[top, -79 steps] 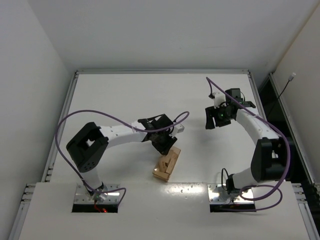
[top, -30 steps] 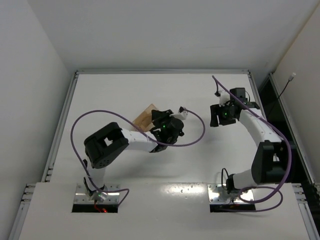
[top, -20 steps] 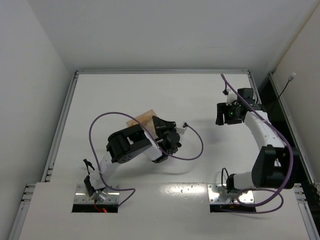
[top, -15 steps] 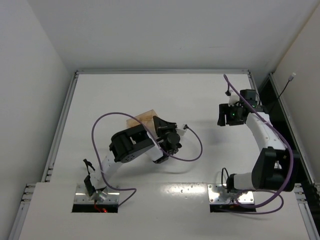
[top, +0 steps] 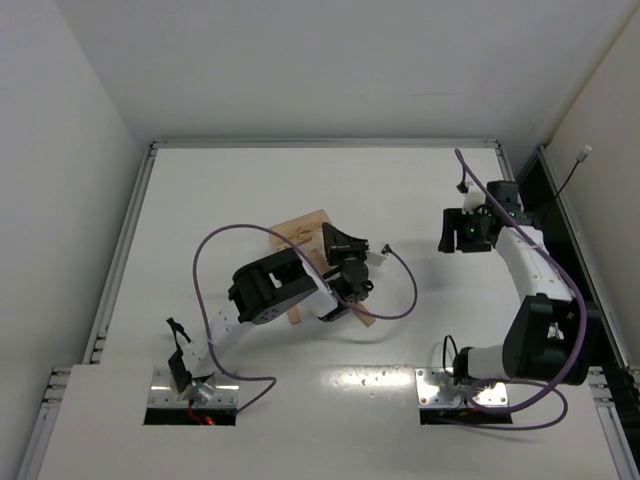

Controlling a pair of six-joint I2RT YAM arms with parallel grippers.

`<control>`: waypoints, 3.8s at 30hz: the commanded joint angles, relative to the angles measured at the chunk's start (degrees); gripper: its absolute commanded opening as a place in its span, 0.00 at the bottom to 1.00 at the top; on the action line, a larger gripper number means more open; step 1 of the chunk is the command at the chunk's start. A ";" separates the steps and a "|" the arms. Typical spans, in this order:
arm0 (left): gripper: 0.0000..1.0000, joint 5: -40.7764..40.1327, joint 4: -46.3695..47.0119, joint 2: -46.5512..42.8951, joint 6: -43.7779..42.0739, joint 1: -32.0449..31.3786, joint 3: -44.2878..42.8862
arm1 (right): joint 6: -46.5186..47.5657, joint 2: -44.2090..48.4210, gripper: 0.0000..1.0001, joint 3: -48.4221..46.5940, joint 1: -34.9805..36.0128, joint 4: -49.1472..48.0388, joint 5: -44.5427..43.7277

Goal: Build the wood block tower

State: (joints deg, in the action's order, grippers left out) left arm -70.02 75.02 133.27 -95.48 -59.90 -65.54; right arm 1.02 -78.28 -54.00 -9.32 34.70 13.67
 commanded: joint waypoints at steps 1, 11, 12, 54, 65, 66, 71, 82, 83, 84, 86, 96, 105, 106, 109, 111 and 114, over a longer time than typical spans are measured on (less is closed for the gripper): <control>0.00 -0.20 31.32 -0.46 -2.42 -1.79 -1.70 | -0.75 1.46 0.56 0.55 -0.70 -1.39 1.36; 0.00 -4.25 31.50 -7.05 -2.96 -7.33 4.54 | -0.23 0.94 0.56 0.04 -1.75 -0.16 2.68; 0.00 -4.25 31.50 -8.19 -2.96 -7.34 5.41 | -0.23 0.94 0.56 0.03 -1.75 -0.16 2.68; 0.00 -8.91 -5.78 -23.83 34.88 5.73 -2.21 | -0.23 -2.40 0.55 -0.93 -2.28 0.72 3.73; 0.00 26.37 -102.75 -23.51 95.03 35.10 -38.42 | -0.23 -3.72 0.54 -0.93 -1.75 0.19 5.93; 0.00 29.21 -105.23 -22.54 96.09 37.11 -43.22 | -0.23 -3.72 0.54 -0.93 -1.75 0.19 5.93; 0.00 42.40 -117.72 -14.55 101.27 49.16 -57.49 | -0.23 -4.77 0.54 -1.46 -1.75 0.72 7.07; 0.00 60.70 -125.83 -3.02 98.92 65.78 -67.54 | -0.23 -4.78 0.54 -1.46 -1.75 0.72 7.60; 0.00 60.70 -125.30 -3.02 98.30 66.66 -67.01 | -0.23 -5.30 0.54 -1.46 -1.75 0.72 7.60; 0.00 60.18 -125.30 -2.41 97.16 67.88 -66.48 | -0.23 -5.30 0.54 -1.46 -1.75 0.72 7.60; 0.00 60.17 -124.68 -1.71 96.19 68.95 -66.47 | -0.23 -5.91 0.54 -1.46 -1.75 0.72 8.13; 0.16 73.52 -125.82 6.02 93.90 73.34 -68.66 | -0.23 -6.45 0.54 -0.93 -1.75 0.72 8.65; 0.35 76.34 -120.66 5.70 95.12 74.40 -65.96 | -0.23 -6.45 0.54 -0.93 -1.75 0.72 8.65; 0.41 76.35 -118.64 3.77 95.65 75.10 -61.33 | -0.23 -6.45 0.54 -0.93 -1.75 0.72 8.65; 0.56 75.73 -111.51 -4.58 95.66 75.10 -54.11 | -0.23 -6.45 0.54 -0.93 -1.75 0.19 9.18; 0.59 75.73 -110.80 -7.84 96.19 75.10 -54.08 | -0.23 -6.45 0.54 -0.93 -1.22 0.19 9.80; 0.60 77.57 -112.28 -11.17 96.19 75.10 -56.27 | 0.30 -6.45 0.54 -0.93 -1.22 0.19 10.32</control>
State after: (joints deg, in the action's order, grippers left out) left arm 4.97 -41.58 130.80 0.14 14.72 -119.09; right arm 1.06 -84.82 -53.91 -11.00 36.10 21.78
